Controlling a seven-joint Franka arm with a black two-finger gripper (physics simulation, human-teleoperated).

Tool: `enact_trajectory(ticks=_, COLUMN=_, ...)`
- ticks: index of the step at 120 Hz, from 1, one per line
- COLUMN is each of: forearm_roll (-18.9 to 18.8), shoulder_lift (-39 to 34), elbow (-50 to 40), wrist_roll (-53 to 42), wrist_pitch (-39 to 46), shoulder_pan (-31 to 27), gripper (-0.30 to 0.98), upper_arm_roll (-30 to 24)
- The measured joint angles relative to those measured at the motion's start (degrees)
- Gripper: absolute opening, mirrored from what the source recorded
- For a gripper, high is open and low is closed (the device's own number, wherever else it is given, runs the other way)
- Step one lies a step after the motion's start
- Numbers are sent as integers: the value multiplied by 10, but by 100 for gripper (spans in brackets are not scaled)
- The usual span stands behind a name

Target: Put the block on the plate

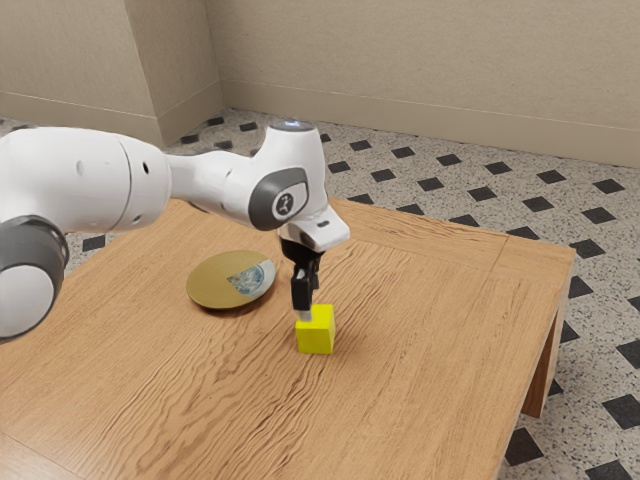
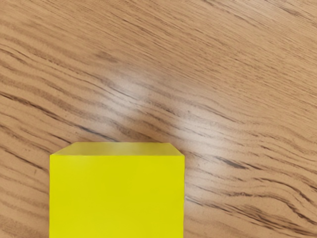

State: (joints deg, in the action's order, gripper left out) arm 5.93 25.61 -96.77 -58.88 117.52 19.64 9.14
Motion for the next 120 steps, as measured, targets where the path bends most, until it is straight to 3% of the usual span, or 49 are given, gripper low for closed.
enact_trajectory(ticks=96, forearm_roll=1, shoulder_lift=90, elbow=14, wrist_roll=-10, wrist_pitch=73, shoulder_pan=0, gripper=69, upper_arm_roll=0)
enact_trajectory(ticks=112, forearm_roll=1, shoulder_lift=92, elbow=14, wrist_roll=-11, wrist_pitch=74, shoulder_pan=1, gripper=45, upper_arm_roll=0)
enact_trajectory(ticks=120, forearm_roll=-1, shoulder_lift=91, elbow=14, wrist_roll=-10, wrist_pitch=75, shoulder_pan=2, gripper=41, upper_arm_roll=1)
